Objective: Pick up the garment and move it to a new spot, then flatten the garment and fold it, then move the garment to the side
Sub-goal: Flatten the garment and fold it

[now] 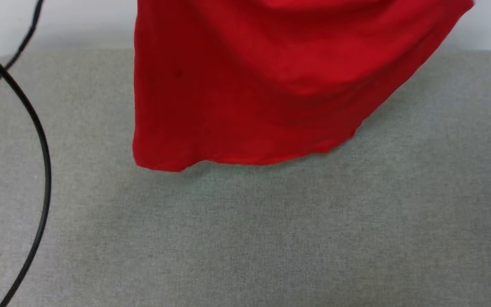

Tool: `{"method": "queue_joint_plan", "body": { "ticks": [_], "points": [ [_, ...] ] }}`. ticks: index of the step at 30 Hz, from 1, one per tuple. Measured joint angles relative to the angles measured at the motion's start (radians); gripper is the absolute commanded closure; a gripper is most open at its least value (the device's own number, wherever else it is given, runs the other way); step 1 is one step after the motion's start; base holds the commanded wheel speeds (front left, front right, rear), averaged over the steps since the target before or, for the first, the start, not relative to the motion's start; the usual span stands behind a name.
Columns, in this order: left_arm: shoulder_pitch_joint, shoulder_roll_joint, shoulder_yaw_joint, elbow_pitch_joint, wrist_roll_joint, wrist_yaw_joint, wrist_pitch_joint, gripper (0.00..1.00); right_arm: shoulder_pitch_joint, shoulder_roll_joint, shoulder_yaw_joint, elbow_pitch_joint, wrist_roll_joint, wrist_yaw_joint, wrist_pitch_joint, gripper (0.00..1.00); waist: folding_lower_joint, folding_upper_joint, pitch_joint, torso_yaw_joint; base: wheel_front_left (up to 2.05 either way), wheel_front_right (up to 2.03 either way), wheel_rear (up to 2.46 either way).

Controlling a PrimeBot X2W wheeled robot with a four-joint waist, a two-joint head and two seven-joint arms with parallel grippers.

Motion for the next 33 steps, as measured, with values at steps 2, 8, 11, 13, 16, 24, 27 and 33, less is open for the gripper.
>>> {"method": "queue_joint_plan", "body": {
  "ticks": [2, 8, 11, 13, 16, 24, 27, 33],
  "points": [
    [-0.02, 0.0, 0.012, 0.002, -0.005, 0.001, 0.0, 1.0, -0.046, 0.005, -0.001, 0.006, -0.012, 0.0, 0.008, 1.0, 0.0, 0.0, 0.026, 0.003, 0.0, 0.0, 0.0],
    [-0.1, -0.032, 0.05, 0.024, -0.012, 0.024, -0.019, 1.0, -0.225, 0.012, 0.004, 0.072, -0.041, 0.0, 0.016, 1.0, 0.0, 0.0, 0.12, 0.016, 0.0, 0.0, 0.0],
    [-0.147, -0.042, 0.056, 0.045, 0.012, 0.036, -0.028, 1.0, -0.327, 0.014, 0.021, 0.127, -0.062, 0.0, 0.007, 1.0, 0.0, 0.0, 0.174, 0.02, 0.0, 0.0, 0.0],
    [-0.171, -0.051, 0.061, 0.063, 0.017, 0.037, -0.035, 1.0, -0.394, 0.016, 0.038, 0.173, -0.075, 0.0, -0.002, 1.0, 0.0, 0.0, 0.211, 0.023, 0.0, 0.0, 0.0],
    [-0.208, -0.065, 0.067, 0.091, 0.028, 0.042, -0.053, 1.0, -0.501, 0.025, 0.07, 0.249, -0.09, 0.0, -0.031, 1.0, 0.0001, 0.0, 0.266, 0.025, 0.0, 0.0, 0.0],
    [-0.31, -0.092, 0.1, 0.187, 0.046, 0.059, -0.111, 1.0, -0.722, 0.06, 0.138, 0.428, -0.119, 0.0, -0.119, 1.0, 0.0002, 0.0, 0.385, 0.028, 0.0, 0.0, 0.0],
    [-0.327, -0.101, 0.105, 0.217, 0.046, 0.059, -0.13, 1.0, -0.766, 0.074, 0.165, 0.491, -0.122, 0.0, -0.146, 1.0, 0.0001, 0.0, 0.418, 0.03, 0.0, 0.0, 0.0],
    [-0.324, -0.107, 0.104, 0.274, 0.037, 0.044, -0.163, 1.0, -0.801, 0.083, 0.23, 0.579, -0.106, 0.0, -0.195, 1.0, 0.0002, 0.0, 0.467, 0.034, 0.0, 0.0, 0.0]
  ]
}}
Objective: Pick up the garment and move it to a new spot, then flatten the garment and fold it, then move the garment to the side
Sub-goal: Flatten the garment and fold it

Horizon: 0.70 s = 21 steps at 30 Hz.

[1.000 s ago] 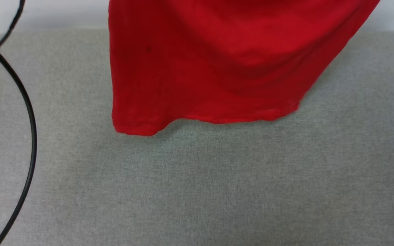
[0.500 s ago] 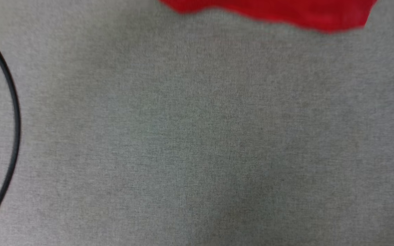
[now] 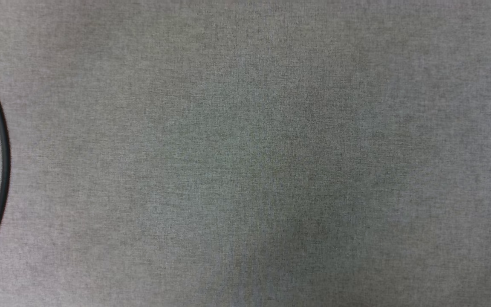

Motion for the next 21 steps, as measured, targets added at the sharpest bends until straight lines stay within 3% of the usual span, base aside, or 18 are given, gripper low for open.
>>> {"method": "queue_joint_plan", "body": {
  "ticks": [12, 21],
  "points": [
    [0.259, 0.011, -0.009, -0.002, -0.035, -0.011, -0.066, 1.0, 0.219, -0.024, 0.134, 0.023, 0.108, 0.0, -0.135, 1.0, -0.0001, 0.0, -0.045, -0.007, 0.0, 0.0, 0.0],
    [0.603, 0.08, 0.015, -0.17, -0.07, 0.049, -0.076, 1.0, 0.532, -0.1, 0.179, -0.118, 0.194, 0.0, -0.175, 1.0, -0.0002, 0.0, -0.147, -0.012, 0.0, 0.0, 0.0]
  ]
}}
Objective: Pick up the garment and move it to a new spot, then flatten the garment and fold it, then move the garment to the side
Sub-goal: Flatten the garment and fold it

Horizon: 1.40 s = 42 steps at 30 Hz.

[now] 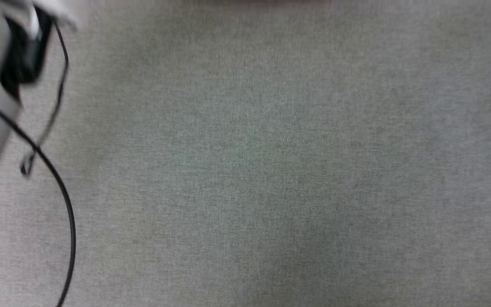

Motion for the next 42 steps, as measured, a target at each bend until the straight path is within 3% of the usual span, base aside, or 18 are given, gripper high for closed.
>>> {"method": "queue_joint_plan", "body": {
  "ticks": [8, 14, 20, 33, 42],
  "points": [
    [0.381, 0.056, 0.064, -0.192, -0.04, 0.09, -0.001, 1.0, 0.356, -0.064, -0.073, -0.155, 0.018, 0.0, 0.022, 1.0, -0.0001, 0.0, -0.099, -0.002, 0.0, 0.0, 0.0],
    [0.64, 0.086, 0.103, -0.279, -0.063, 0.137, -0.002, 1.0, 0.625, -0.042, -0.16, -0.239, -0.002, 0.0, 0.052, 1.0, -0.0002, 0.0, -0.169, -0.012, 0.0, 0.0, 0.0],
    [0.845, 0.084, 0.141, -0.291, -0.089, 0.155, -0.002, 1.0, 0.857, 0.014, -0.238, -0.288, -0.023, 0.0, 0.081, 1.0, -0.0003, 0.0, -0.233, -0.027, 0.0, 0.0, 0.0],
    [1.119, 0.048, 0.234, -0.244, -0.095, 0.14, -0.002, 1.0, 1.246, 0.159, -0.409, -0.295, -0.063, 0.0, 0.096, 1.0, -0.0003, 0.0, -0.371, -0.042, 0.0, 0.0, 0.0],
    [1.342, 0.009, 0.303, -0.248, -0.105, 0.165, -0.003, 1.0, 1.444, 0.19, -0.451, -0.319, -0.099, 0.0, 0.13, 1.0, -0.0003, 0.0, -0.451, -0.061, 0.0, 0.0, 0.0]
  ]
}}
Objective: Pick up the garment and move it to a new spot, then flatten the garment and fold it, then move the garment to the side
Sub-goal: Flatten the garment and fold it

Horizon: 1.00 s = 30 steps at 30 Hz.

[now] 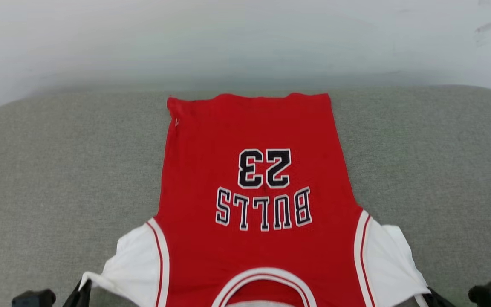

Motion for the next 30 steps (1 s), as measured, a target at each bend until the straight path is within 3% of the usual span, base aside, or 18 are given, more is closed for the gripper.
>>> {"method": "queue_joint_plan", "body": {
  "ticks": [7, 15, 16, 17, 18, 30],
  "points": [
    [0.121, -0.045, 0.045, -0.014, 0.011, 0.006, 0.0, 1.0, 0.11, 0.0, -0.035, 0.0, -0.03, 0.0, 0.01, 1.0, 0.0001, 0.0, -0.023, 0.002, 0.0, 0.0, 0.0],
    [0.142, -0.091, 0.048, 0.007, 0.052, -0.011, 0.0, 1.0, 0.154, 0.026, -0.073, 0.04, -0.03, 0.0, -0.008, 1.0, 0.0001, 0.0, -0.029, 0.017, 0.0, 0.0, 0.0],
    [0.14, -0.095, 0.052, 0.009, 0.056, -0.015, 0.0, 1.0, 0.149, 0.031, -0.078, 0.04, -0.028, 0.0, -0.012, 0.95, 0.0001, 0.0, -0.029, 0.017, 0.0, 0.0, 0.0],
    [0.135, -0.098, 0.057, 0.01, 0.062, -0.018, 0.0, 1.0, 0.143, 0.036, -0.086, 0.038, -0.028, 0.0, -0.017, 0.4, 0.0001, 0.0, -0.029, 0.016, 0.0, 0.0, 0.0],
    [0.131, -0.103, 0.061, 0.011, 0.065, -0.02, 0.0, 1.0, 0.133, 0.037, -0.095, 0.035, -0.029, 0.0, -0.022, 0.0, 0.0002, 0.0, -0.029, 0.015, 0.0, 0.0, 0.0],
    [0.102, -0.172, 0.102, -0.004, 0.147, -0.055, 0.0, 1.0, -0.081, -0.04, -0.301, -0.098, -0.037, -0.001, -0.033, 0.0, 0.0003, 0.0, -0.012, 0.031, 0.0, 0.0, 0.0]
  ]
}}
